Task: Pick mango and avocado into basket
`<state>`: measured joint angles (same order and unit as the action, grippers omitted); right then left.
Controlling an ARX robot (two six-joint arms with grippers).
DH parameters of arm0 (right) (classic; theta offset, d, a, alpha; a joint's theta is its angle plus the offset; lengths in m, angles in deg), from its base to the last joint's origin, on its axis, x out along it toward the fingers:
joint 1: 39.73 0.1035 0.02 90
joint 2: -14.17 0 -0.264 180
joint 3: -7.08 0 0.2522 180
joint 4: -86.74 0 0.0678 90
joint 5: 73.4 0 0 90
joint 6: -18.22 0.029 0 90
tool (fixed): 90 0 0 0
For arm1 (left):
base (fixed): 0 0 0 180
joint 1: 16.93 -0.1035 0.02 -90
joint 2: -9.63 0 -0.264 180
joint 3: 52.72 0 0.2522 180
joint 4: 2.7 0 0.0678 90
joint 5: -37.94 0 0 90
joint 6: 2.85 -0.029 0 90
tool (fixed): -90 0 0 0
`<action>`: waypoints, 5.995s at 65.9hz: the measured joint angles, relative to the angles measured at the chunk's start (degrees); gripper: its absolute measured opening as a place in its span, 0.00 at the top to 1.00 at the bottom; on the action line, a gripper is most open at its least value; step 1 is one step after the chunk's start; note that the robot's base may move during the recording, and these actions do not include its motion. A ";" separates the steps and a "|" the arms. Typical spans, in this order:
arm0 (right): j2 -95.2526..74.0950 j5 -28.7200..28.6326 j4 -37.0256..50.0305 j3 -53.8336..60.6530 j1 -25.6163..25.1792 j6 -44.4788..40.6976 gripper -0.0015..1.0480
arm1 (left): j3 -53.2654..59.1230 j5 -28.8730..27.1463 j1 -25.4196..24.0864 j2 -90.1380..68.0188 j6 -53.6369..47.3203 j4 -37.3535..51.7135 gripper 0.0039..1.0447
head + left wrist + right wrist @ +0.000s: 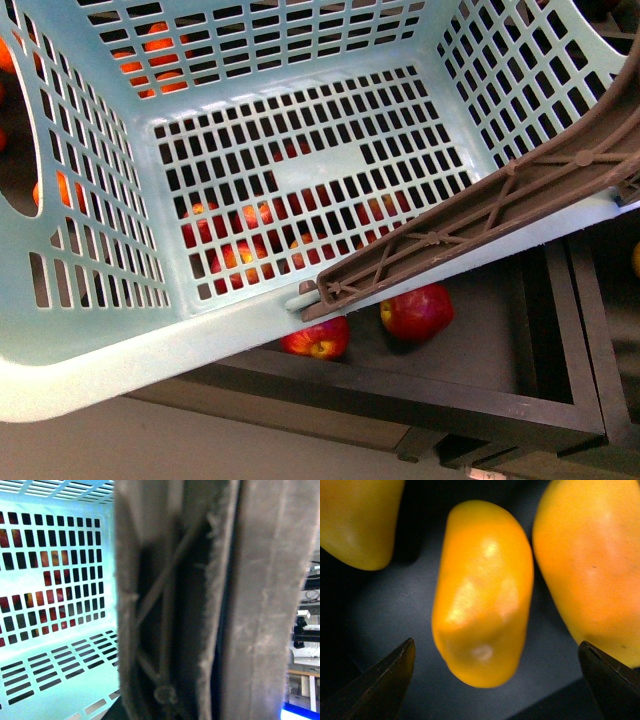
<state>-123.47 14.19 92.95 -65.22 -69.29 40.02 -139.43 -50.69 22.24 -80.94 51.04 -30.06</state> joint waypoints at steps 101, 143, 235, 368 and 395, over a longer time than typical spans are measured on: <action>-10.43 1.09 -3.52 -10.05 -1.03 -0.15 0.41 | 0.00 0.07 0.00 0.00 0.00 0.00 0.87; 15.76 -10.73 2.10 6.80 -1.51 -10.01 0.42 | 0.00 0.04 0.00 0.00 0.00 0.00 0.87; 72.70 -6.45 -12.33 21.16 42.34 -13.44 0.42 | 0.00 -0.07 0.00 0.00 0.00 0.00 0.87; 104.17 2.38 8.07 53.66 29.66 -21.53 0.98 | 0.00 -0.11 0.04 -0.24 -0.04 0.00 0.87; 105.57 2.40 7.61 54.25 29.66 -21.64 0.31 | 0.00 -0.04 0.04 -0.24 -0.04 0.00 0.87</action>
<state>-17.90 16.59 100.56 -10.97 -39.63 18.38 -139.43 -50.73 22.29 -81.18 51.00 -30.06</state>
